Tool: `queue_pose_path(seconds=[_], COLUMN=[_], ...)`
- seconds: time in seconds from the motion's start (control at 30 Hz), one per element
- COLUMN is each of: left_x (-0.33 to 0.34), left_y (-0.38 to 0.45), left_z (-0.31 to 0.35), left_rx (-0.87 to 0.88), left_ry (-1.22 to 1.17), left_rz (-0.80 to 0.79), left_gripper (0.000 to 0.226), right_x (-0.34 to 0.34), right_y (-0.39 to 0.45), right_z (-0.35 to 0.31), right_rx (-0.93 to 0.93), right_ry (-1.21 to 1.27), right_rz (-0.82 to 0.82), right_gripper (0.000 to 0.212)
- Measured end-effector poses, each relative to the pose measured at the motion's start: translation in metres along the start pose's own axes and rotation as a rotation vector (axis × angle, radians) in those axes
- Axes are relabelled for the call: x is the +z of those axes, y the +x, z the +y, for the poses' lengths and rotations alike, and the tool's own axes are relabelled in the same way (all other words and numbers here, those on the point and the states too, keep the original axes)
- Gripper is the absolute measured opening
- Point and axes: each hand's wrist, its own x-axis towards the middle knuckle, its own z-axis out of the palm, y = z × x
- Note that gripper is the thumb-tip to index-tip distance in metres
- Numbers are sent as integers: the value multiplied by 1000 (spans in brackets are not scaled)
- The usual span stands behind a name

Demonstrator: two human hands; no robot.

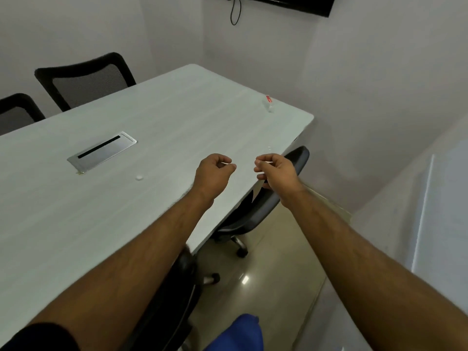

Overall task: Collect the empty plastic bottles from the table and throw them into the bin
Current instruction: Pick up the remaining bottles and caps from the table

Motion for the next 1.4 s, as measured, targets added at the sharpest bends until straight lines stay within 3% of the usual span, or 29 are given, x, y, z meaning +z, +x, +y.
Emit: queue_pose_path(seconds=[0.13,0.4,0.53,0.7,0.77,0.87,0.97,1.13,1.4], left_x=[47,117,147,179,191,206,213,212,139], left_y=[72,197,243,282,293,304,306,300,283], left_z=[-8,-41,-57,-91,-102,-114,-119,-116,-129], left_rx=[-24,-174,-247,-330,-374,-450,-498,-583,-661], left_ry=[69,224,261,313,323,324,340,319,292], left_rz=[21,58,61,135,172,247,292,443,693], left_gripper=[21,24,27,30,31,31,31,31,29], right_x=[-27,-65,-65,-57,-53,-50,-56,-46,28], right_y=[87,268,337,403,425,450,464,478,452], right_z=[24,65,77,92,101,112,117,113,96], right_rx=[-61,-336,-522,-640,-700,-800,-849,-692,-455], right_ry=[-146,-1181,-1439,-1673,-1712,-1746,-1659,-1388,-992], right_rz=[-44,-338,-487,-797,-903,-1032,-1047,-1026,-1035], right_gripper=[19,50,62,71,69,47,43,56,51])
